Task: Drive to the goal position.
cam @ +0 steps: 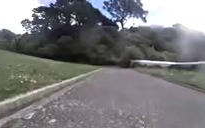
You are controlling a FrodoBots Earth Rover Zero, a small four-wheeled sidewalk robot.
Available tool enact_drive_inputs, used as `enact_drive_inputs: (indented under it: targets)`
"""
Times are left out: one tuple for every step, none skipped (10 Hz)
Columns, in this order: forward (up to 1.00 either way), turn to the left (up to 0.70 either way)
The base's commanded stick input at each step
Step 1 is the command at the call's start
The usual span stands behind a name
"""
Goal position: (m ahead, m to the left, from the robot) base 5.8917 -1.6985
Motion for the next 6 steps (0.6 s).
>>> enact_drive_inputs:
  targets:
    - [1.00, -0.39]
    - [1.00, -0.39]
    - [1.00, -0.37]
    - [1.00, -0.24]
    - [1.00, 0.00]
    - [1.00, 0.00]
